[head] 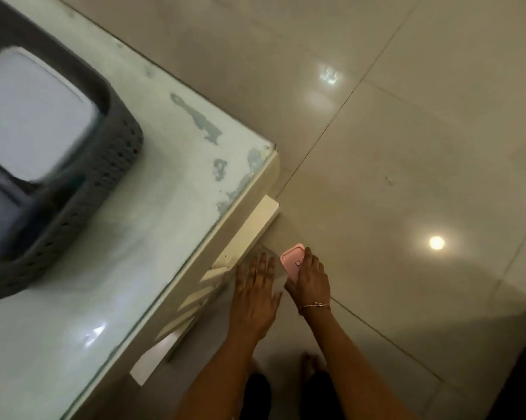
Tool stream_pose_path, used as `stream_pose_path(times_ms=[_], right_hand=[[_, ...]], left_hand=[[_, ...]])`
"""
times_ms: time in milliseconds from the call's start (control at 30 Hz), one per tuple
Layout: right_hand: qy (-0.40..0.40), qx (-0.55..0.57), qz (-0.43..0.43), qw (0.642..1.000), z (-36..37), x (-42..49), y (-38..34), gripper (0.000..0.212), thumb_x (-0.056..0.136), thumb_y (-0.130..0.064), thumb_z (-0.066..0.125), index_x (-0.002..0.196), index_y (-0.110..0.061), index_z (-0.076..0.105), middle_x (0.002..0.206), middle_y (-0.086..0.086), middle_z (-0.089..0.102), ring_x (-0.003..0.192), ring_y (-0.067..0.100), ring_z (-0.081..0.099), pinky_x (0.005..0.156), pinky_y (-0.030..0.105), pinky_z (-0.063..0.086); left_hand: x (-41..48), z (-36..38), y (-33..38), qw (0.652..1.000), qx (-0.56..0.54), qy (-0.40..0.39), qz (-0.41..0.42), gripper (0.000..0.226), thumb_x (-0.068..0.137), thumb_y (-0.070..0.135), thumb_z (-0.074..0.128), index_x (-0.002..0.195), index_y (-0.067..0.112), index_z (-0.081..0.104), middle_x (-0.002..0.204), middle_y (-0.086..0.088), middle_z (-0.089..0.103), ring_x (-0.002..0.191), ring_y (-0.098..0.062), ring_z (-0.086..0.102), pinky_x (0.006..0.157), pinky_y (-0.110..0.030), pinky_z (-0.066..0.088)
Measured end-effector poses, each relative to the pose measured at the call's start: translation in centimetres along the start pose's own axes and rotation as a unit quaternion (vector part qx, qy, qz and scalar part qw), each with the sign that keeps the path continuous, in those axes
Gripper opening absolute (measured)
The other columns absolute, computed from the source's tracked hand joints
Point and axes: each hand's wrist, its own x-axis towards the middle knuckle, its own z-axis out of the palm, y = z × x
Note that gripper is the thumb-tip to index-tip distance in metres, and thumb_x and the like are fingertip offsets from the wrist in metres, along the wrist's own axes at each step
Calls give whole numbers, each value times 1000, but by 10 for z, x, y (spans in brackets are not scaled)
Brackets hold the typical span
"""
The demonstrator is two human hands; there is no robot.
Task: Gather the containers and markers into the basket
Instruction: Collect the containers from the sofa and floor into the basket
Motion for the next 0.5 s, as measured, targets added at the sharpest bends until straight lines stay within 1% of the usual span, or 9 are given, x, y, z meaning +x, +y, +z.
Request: stream_pose_path(times_ms=[33, 67, 133, 267, 367, 400, 500], right_hand=[[6, -7, -6, 1000, -22, -9, -7, 85, 72, -22, 68, 140, -2, 20, 131, 18, 47, 115, 33, 49, 91, 40, 46], [12, -16, -11, 1000, -47, -19, -14, 85, 71, -20, 69, 139, -2, 22, 131, 19, 48, 114, 34, 50, 90, 41, 47], [22, -36, -23, 999, -96, -34, -30, 85, 69, -20, 70, 138, -2, 24, 130, 19, 49, 112, 34, 50, 89, 41, 46], [50, -83, -57, 994, -208, -54, -82, 84, 67, -19, 70, 137, -3, 26, 129, 18, 49, 114, 33, 50, 89, 40, 46], [78, -97, -104, 987, -281, -57, -133, 82, 65, -18, 69, 135, -2, 30, 125, 18, 52, 111, 35, 52, 86, 41, 48], [86, -107, -124, 983, -302, -57, -154, 82, 64, -18, 69, 135, -2, 31, 125, 19, 52, 110, 35, 52, 86, 41, 48], [99, -117, -182, 971, -355, -59, -218, 81, 65, -18, 70, 135, -2, 32, 122, 20, 52, 107, 36, 53, 85, 42, 48]], left_hand=[[-4, -23, 7, 1000, -16, 2, 0, 66, 85, 49, 35, 139, 11, 35, 144, -12, 44, 133, -27, 41, 115, -43, 6], [-7, -48, 16, 999, -32, 1, 1, 66, 86, 49, 30, 140, 12, 33, 145, -11, 42, 135, -26, 37, 113, -43, 4], [-11, -99, 34, 998, -58, 0, 10, 65, 86, 47, 28, 141, 13, 28, 145, -11, 42, 136, -26, 37, 111, -45, 5], [-5, -212, 47, 996, -76, 41, 16, 63, 86, 41, 35, 142, 13, 26, 147, -10, 39, 137, -25, 35, 111, -48, 5], [7, -292, 37, 993, -80, 91, -2, 69, 83, 37, 56, 142, 11, 30, 148, -10, 38, 138, -26, 33, 111, -49, 6], [10, -318, 28, 991, -85, 105, -17, 71, 81, 36, 59, 142, 11, 30, 148, -10, 37, 138, -26, 33, 110, -49, 8], [16, -383, -5, 983, -89, 145, -64, 71, 85, 36, 55, 144, 13, 22, 151, -10, 30, 141, -27, 26, 111, -49, 8]])
